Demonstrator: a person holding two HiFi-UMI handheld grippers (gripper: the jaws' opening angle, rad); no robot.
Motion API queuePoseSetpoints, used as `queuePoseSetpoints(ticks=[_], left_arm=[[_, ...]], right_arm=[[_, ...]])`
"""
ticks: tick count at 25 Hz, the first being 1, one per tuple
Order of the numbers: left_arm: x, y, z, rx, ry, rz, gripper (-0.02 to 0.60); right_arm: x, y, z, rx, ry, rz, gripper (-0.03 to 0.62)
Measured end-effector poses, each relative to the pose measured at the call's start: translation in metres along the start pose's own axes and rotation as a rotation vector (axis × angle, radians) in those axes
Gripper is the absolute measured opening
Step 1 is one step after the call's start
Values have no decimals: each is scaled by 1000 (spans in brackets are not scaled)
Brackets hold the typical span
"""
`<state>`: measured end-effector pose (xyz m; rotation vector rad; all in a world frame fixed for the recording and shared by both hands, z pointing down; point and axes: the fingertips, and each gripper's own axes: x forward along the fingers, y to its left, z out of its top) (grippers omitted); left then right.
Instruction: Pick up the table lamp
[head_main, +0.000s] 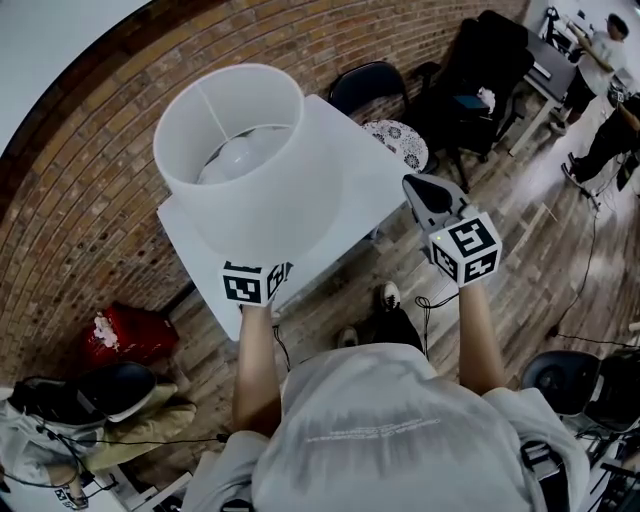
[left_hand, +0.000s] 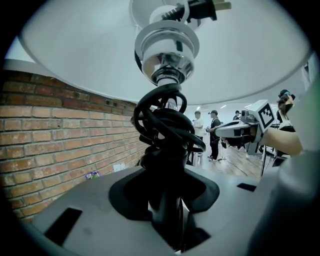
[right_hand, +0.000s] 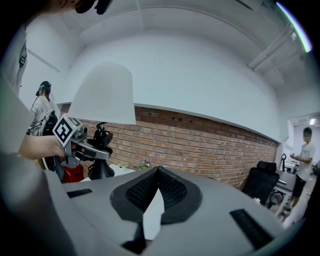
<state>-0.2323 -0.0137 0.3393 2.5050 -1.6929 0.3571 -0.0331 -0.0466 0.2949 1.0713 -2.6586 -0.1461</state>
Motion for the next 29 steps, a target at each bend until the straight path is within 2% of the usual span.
queuePoseSetpoints(ticks=[7,29], left_arm=[[2,2,-2,2,5,2,132],[22,9,-17,-4,16,0,132]], right_arm=[[5,-2,-5,-31,30,-10,0],[21,-11,-17,-23,37,-5,0]])
